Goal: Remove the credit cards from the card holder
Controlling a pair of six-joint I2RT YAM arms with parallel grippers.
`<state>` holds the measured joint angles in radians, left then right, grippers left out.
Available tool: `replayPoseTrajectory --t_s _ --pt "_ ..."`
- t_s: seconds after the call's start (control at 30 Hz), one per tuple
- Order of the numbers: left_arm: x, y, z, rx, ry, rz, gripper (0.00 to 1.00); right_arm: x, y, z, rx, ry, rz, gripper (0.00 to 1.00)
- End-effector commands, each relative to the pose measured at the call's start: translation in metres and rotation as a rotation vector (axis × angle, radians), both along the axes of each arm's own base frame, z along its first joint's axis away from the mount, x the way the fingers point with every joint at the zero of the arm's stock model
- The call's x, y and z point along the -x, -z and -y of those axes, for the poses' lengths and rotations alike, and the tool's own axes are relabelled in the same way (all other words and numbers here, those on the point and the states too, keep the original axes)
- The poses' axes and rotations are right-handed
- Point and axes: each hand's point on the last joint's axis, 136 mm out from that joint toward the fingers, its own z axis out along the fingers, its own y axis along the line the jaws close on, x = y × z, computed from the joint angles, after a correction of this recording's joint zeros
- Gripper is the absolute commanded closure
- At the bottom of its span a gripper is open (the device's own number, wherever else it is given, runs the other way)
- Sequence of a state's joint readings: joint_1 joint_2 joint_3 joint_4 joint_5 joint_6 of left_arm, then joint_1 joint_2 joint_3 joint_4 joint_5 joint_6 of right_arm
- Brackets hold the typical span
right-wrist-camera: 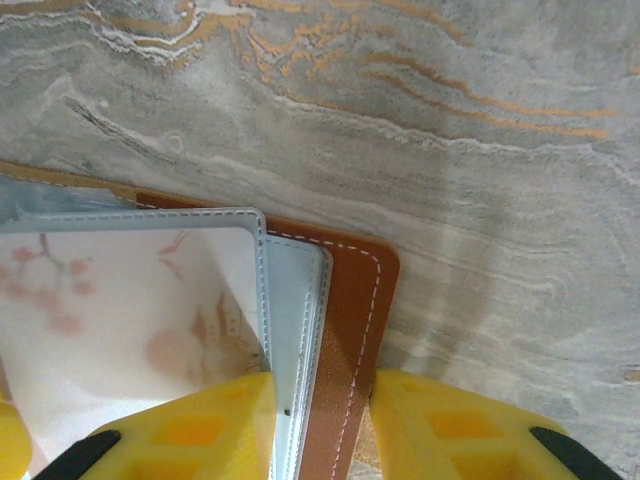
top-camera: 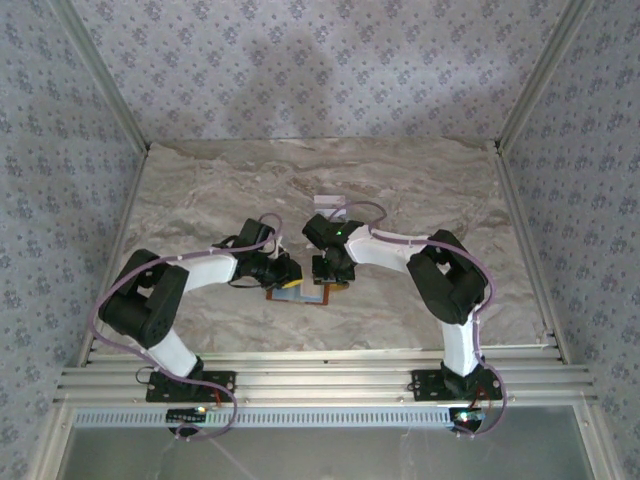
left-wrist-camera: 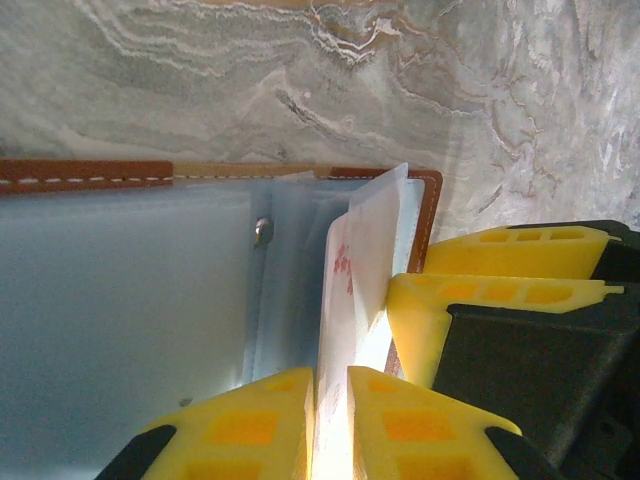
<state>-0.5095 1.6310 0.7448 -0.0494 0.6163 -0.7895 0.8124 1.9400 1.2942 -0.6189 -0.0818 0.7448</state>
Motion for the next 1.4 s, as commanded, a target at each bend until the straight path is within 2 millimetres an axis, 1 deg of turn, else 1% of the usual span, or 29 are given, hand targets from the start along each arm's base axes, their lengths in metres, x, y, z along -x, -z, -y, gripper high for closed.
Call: replayPoseTrajectory --t_s 0.0,0.2,0.5,0.67,0.77,0.93,1.03,1.07,1.23,1.3,1.37 --pt "-0.001 -0.002 0.002 0.029 0.003 0.003 0.87 0.018 0.027 0.017 0.101 0.001 -0.077 0.67" --pt "-0.002 -0.003 -0.006 -0.017 -0.011 0.018 0.94 0.022 0.026 0.019 0.098 -0.001 -0.092 0.67" --pt "-0.001 -0.02 -0.025 -0.096 -0.007 0.067 0.97 0.02 0.017 0.019 0.074 0.008 -0.08 0.68" --pt "-0.001 -0.034 -0.034 -0.166 0.038 0.115 0.98 0.017 0.004 0.017 0.041 0.008 -0.057 0.68" --pt "0.0 -0.048 -0.039 -0.197 0.079 0.157 0.98 0.014 -0.005 0.016 0.015 0.014 -0.048 0.67" --pt "0.001 -0.076 -0.046 -0.254 0.179 0.261 0.99 0.01 -0.023 0.018 -0.045 0.031 -0.026 0.67" --pt "-0.003 -0.091 -0.053 -0.313 0.251 0.345 0.99 0.007 -0.034 0.022 -0.071 0.039 -0.008 0.67" --pt "-0.001 -0.092 -0.056 -0.332 0.284 0.352 0.99 0.006 -0.038 0.023 -0.077 0.04 -0.002 0.67" --pt "-0.003 -0.11 -0.056 -0.399 0.458 0.461 1.0 0.0 -0.057 0.036 -0.085 0.054 0.03 0.67" --pt "-0.009 -0.12 -0.055 -0.442 0.509 0.514 1.0 -0.003 -0.064 0.043 -0.082 0.062 0.046 0.67" --pt "-0.012 -0.126 -0.054 -0.486 0.585 0.578 1.0 -0.006 -0.069 0.053 -0.076 0.074 0.057 0.67"
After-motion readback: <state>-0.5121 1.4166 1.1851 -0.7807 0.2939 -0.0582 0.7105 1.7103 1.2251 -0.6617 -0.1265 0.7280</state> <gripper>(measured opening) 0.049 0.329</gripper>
